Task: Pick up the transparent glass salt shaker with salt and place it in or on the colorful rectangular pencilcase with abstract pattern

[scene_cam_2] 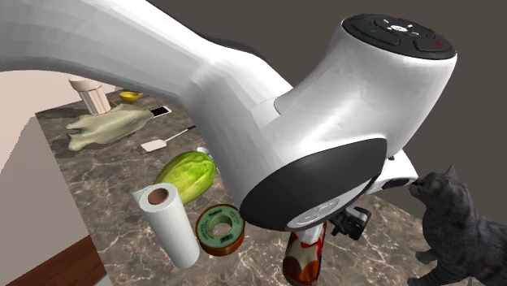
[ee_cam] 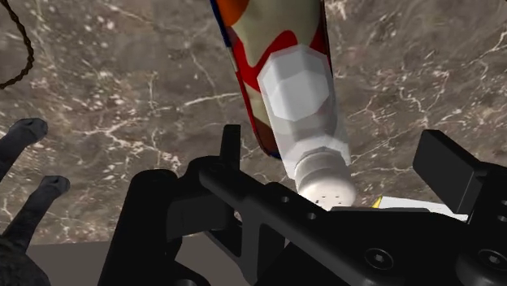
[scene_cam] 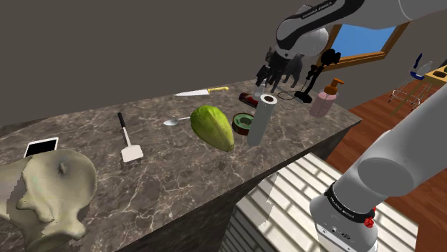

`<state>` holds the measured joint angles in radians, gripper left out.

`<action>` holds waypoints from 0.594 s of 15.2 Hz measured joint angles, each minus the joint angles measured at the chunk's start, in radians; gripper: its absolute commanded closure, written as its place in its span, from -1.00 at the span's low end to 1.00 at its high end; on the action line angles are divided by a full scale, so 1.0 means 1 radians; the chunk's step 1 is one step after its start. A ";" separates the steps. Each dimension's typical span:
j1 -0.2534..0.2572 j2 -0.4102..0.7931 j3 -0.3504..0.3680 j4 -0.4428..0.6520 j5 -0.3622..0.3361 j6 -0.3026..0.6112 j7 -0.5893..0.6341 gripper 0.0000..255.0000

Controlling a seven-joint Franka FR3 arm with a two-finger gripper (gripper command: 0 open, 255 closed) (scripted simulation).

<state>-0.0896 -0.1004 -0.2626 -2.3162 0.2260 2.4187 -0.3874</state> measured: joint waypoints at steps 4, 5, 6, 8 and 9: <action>-0.010 -0.060 -0.001 0.016 -0.036 -0.072 0.024 -1.00; -0.011 -0.062 -0.001 0.018 -0.037 -0.076 0.026 -1.00; -0.011 -0.062 0.000 0.019 -0.038 -0.078 0.026 -1.00; -0.011 -0.063 -0.001 0.020 -0.038 -0.079 0.027 -1.00; -0.011 -0.063 -0.001 0.020 -0.038 -0.080 0.027 -1.00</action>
